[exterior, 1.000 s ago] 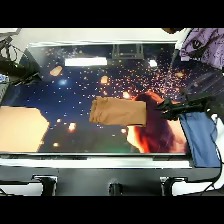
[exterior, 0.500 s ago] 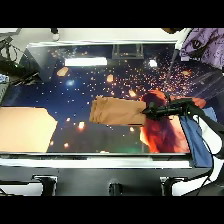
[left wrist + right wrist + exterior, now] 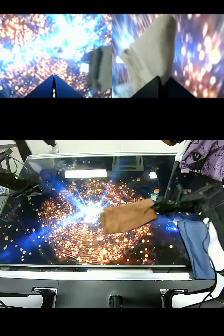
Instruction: Fold the clothes and pants, and hang the long-sleeved shirts on hangers.
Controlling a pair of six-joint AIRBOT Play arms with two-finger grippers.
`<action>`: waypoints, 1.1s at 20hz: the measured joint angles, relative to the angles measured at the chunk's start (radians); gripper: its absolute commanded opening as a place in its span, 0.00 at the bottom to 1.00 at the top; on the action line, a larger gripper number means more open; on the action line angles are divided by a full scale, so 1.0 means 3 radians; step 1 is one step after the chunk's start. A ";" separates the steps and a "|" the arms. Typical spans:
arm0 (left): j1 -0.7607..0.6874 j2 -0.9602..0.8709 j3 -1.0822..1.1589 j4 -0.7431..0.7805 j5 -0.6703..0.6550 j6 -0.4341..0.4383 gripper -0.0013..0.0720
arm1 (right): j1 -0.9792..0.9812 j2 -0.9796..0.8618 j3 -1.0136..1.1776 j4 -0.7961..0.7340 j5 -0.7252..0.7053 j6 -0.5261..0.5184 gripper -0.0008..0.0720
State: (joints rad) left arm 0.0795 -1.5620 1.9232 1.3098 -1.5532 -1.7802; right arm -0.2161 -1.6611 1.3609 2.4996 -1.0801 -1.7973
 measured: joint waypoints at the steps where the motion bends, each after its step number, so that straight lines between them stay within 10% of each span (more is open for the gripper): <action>1: -0.0011 0.0000 0.0000 -0.0001 0.0000 0.0000 0.04 | -0.0062 0.0013 0.0159 -0.0078 -0.0019 0.0114 0.05; 22: -0.0103 0.0000 0.0000 0.0000 0.0000 0.0000 0.04 | -0.1254 0.0778 0.1172 -0.2218 -0.0287 0.2248 0.05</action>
State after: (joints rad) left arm 0.0486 -1.5620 1.9232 1.3098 -1.5532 -1.7802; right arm -0.5922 -1.4277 1.7126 1.8343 -1.1664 -1.1229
